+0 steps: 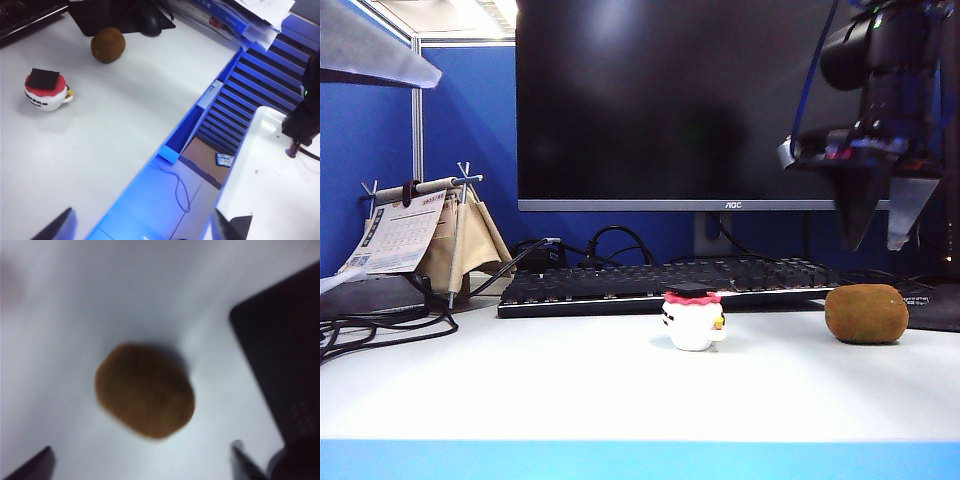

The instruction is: Place the kiwi on top of the doll with a flat head.

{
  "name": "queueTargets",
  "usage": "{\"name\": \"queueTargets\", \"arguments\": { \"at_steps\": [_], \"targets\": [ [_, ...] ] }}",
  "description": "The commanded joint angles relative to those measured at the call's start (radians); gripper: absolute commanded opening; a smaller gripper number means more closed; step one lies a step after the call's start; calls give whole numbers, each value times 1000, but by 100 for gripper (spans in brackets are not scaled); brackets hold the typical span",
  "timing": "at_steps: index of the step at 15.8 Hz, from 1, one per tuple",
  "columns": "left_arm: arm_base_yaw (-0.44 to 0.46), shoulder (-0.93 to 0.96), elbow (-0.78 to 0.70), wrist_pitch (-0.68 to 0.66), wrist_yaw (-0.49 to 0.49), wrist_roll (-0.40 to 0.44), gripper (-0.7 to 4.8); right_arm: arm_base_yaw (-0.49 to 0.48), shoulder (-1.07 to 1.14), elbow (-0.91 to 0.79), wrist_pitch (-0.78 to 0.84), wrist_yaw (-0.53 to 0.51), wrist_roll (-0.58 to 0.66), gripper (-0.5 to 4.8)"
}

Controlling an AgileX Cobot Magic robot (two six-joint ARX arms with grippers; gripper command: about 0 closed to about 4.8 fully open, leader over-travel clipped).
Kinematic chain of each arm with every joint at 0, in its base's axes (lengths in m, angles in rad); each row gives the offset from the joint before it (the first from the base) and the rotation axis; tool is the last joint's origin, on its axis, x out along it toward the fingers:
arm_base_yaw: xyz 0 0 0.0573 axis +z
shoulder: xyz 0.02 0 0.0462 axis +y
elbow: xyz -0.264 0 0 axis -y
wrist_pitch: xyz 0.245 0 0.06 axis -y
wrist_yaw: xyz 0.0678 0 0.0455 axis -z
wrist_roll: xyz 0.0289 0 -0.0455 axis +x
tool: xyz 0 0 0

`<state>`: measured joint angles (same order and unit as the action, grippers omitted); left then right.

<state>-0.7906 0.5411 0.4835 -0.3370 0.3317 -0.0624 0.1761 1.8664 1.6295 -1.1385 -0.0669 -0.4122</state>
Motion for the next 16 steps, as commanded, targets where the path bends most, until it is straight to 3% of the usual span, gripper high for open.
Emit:
{"name": "queueTargets", "arguments": {
  "at_steps": [1,14,16],
  "targets": [
    [0,-1,3,-7,-4,2,350,3,13,7,76,2,20,479],
    [0,-2,3,-6,-26,-5,350,2,205,6,66,-6,69,479],
    [0,-2,3,-5,-66,-4,350,2,205,6,52,-6,79,479]
  ]
}}
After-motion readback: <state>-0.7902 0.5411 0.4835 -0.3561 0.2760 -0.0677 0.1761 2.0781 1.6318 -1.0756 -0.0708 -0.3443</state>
